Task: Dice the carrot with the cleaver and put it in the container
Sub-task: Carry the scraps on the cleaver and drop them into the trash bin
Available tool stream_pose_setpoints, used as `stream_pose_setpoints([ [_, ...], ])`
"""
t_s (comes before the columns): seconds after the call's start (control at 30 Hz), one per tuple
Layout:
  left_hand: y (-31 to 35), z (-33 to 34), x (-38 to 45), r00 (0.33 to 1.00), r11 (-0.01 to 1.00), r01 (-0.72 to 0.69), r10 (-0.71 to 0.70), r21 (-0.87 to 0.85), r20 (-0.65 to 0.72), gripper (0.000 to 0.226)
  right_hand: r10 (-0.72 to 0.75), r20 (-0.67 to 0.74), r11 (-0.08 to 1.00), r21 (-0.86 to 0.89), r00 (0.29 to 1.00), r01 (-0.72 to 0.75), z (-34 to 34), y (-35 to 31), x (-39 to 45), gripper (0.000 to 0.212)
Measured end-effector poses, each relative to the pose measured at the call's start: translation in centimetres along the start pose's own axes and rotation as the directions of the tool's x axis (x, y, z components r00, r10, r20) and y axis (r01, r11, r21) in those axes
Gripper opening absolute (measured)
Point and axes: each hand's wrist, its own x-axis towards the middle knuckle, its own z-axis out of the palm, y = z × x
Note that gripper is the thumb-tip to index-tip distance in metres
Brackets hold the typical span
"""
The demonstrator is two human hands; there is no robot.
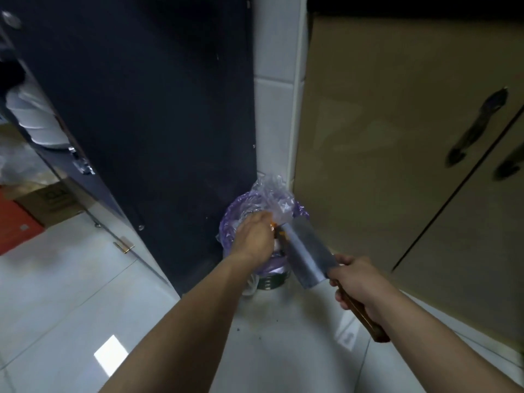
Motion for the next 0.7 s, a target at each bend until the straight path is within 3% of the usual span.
stream_pose_setpoints([
  [0.07,0.3,0.1,-0.6,0.98,0.98,-0.197,0.197,-0.023,0.02,0.063,0.01,0.003,1.0,-0.011,1.0,-0.01,0.5,-0.6,0.3,0.024],
  [0.13,0.1,0.3,-1.1,0.914,0.92,-0.386,0.371,0.069,0.163,0.061,0.011,0.009,1.0,-0.023,1.0,-0.011,1.0,-1.2,0.5,0.024],
  [0.17,-0.2,0.4,-1.1,0.891,0.89,-0.431,0.394,0.15,0.225,0.055,0.016,0.007,1.0,-0.022,1.0,-0.016,1.2,-1.5,0.6,0.025],
  [0.27,-2.1,-0.1,0.1,0.932,0.912,-0.347,0.31,0.219,0.187,0.028,0.042,0.007,0.998,0.035,0.999,-0.043,1.5,-2.0,0.6,0.018],
  [0.4,-5.0,-0.6,1.2,0.957,0.905,-0.245,0.168,0.348,0.235,0.065,0.094,0.019,0.992,0.08,0.995,-0.095,0.9,-2.7,0.1,0.015],
  [0.53,-4.6,-2.3,0.4,0.966,0.969,-0.106,0.047,0.225,0.253,0.077,0.149,-0.018,0.987,0.063,0.989,-0.148,0.1,-3.1,-0.8,0.016],
  [0.6,-3.4,-3.3,-0.6,0.965,0.978,-0.055,0.001,0.202,0.261,0.074,0.185,-0.034,0.981,0.063,0.982,-0.183,-0.4,-3.2,-1.5,0.016],
  [0.7,-1.0,-5.8,-2.9,0.946,0.978,0.057,-0.117,0.2,0.302,0.047,0.248,-0.048,0.967,0.069,0.967,-0.245,-1.2,-4.5,-3.9,0.014],
])
